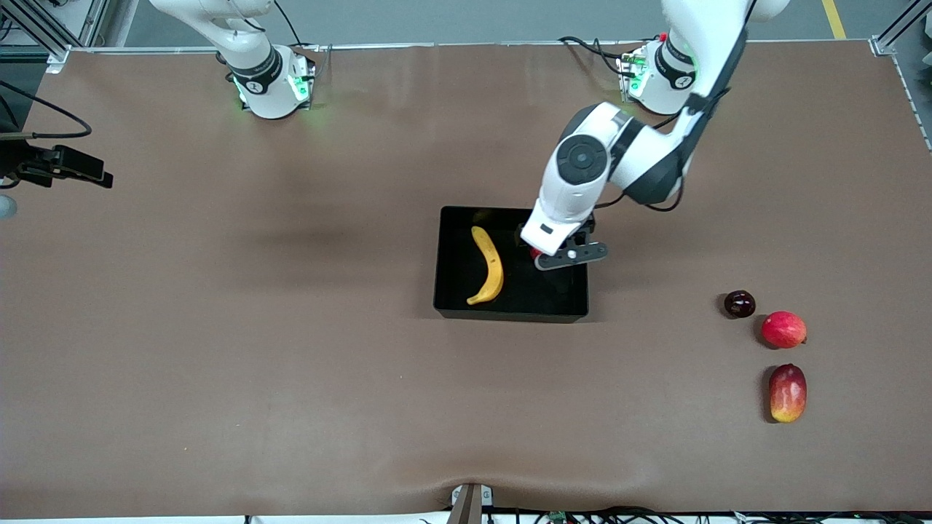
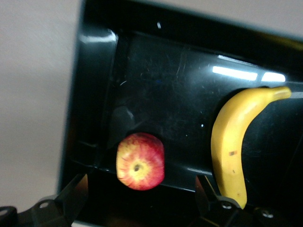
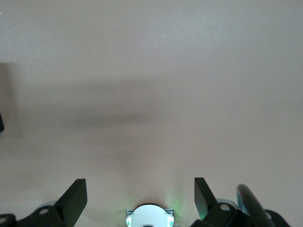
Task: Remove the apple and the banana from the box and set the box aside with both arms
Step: 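Grasp the red apple with the left gripper and lift it out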
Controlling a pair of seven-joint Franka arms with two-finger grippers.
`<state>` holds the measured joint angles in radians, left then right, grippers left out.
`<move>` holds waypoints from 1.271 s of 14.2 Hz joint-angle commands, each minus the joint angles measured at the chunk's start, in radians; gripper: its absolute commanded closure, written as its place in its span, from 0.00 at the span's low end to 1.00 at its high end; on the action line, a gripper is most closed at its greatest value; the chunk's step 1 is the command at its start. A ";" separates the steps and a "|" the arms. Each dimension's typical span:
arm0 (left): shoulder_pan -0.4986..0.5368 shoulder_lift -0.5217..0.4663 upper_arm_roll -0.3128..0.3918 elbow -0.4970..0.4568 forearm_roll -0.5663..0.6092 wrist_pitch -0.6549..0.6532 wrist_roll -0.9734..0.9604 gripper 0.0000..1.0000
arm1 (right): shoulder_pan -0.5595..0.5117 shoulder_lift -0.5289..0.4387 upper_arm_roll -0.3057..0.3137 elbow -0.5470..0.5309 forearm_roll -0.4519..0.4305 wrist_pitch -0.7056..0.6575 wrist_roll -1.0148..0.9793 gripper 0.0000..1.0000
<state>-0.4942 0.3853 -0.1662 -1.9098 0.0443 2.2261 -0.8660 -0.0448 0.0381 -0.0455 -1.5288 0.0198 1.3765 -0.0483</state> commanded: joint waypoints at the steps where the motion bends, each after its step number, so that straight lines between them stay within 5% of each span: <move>1: -0.017 0.004 0.008 -0.078 0.032 0.119 -0.060 0.00 | -0.021 0.005 0.015 0.012 -0.006 -0.002 0.002 0.00; 9: -0.029 0.093 0.008 -0.117 0.129 0.187 -0.174 0.00 | -0.023 0.005 0.015 0.012 -0.006 -0.004 0.002 0.00; 10: -0.038 0.096 0.008 -0.117 0.134 0.187 -0.182 0.08 | -0.023 0.005 0.013 0.010 -0.006 -0.005 0.002 0.00; 13: -0.044 0.090 0.010 -0.104 0.134 0.175 -0.182 0.89 | -0.023 0.005 0.013 0.010 -0.006 -0.007 0.002 0.00; 14: -0.043 0.080 0.011 -0.094 0.134 0.162 -0.180 1.00 | -0.021 0.005 0.015 0.012 -0.006 -0.005 0.002 0.00; 18: -0.032 0.014 0.010 0.078 0.137 -0.053 -0.169 1.00 | -0.023 0.005 0.013 0.010 -0.006 -0.007 0.004 0.00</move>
<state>-0.5247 0.4525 -0.1612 -1.9226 0.1558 2.3054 -1.0173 -0.0458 0.0381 -0.0468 -1.5289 0.0198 1.3763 -0.0483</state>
